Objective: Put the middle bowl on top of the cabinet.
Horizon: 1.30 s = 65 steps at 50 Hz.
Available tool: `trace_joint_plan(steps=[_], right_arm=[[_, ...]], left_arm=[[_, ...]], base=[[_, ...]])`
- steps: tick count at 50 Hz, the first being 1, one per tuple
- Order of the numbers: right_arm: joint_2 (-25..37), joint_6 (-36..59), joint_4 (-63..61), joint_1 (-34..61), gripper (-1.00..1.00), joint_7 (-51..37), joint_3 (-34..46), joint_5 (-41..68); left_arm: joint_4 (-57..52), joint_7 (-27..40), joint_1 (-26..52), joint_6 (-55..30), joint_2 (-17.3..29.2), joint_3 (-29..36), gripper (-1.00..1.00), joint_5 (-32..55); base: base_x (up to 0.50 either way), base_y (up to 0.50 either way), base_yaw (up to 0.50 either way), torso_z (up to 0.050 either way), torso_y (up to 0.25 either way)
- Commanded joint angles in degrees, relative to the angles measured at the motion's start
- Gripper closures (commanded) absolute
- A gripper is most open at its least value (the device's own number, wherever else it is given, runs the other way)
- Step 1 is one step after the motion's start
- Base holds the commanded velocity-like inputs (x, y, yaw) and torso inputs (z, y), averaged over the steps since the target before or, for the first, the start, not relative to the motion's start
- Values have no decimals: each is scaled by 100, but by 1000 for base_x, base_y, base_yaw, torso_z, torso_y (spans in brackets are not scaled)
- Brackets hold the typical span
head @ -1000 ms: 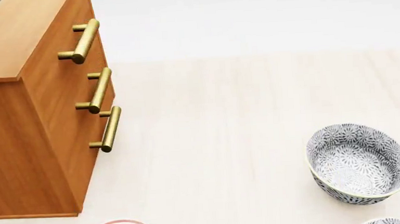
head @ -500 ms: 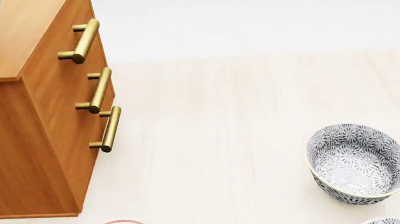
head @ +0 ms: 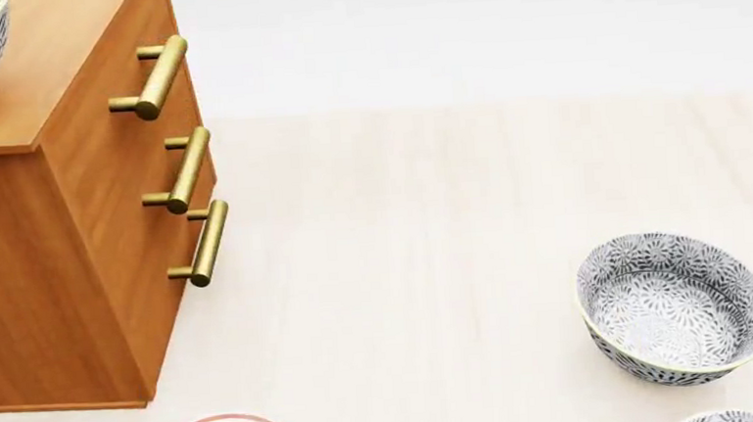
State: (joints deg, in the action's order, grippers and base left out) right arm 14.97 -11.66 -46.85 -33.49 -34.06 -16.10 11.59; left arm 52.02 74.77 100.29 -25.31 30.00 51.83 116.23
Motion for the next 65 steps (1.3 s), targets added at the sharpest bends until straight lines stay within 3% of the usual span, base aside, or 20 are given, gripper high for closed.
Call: trace_joint_plan(steps=[1, 12, 13, 31, 52, 65], right_arm=[[-104, -67, 7, -47, -100, 128, -150, -126], [-74, -53, 34, -5, -100, 121, -115, -148], [-74, -61, 36, -9, -100, 120, -119, -144], [-45, -61, 43, -7, -100, 100, -102, -135], [-13, -66, 68, -3, -100, 79, -83, -145], [8, -123, 74, -60, -100, 66, -104, -131]], left_arm=[[-27, -296, -9, 40, -147, -199, 100, 69], [-16, -333, -10, 34, -114, -182, 100, 28], [-44, -339, -17, 47, -106, -187, -100, 24], [-963, -45, 53, 285, 202, -219, -100, -201], [-3801, 1024, 22, 575, 1175, -310, -100, -649], [-5088, 990, -300, 662, 1587, -240, -100, -1030]], base=[[0, 0, 0, 0, 0], [0, 0, 0, 0, 0], [0, 0, 0, 0, 0], [0, 0, 0, 0, 0], [0, 0, 0, 0, 0], [0, 0, 0, 0, 0]])
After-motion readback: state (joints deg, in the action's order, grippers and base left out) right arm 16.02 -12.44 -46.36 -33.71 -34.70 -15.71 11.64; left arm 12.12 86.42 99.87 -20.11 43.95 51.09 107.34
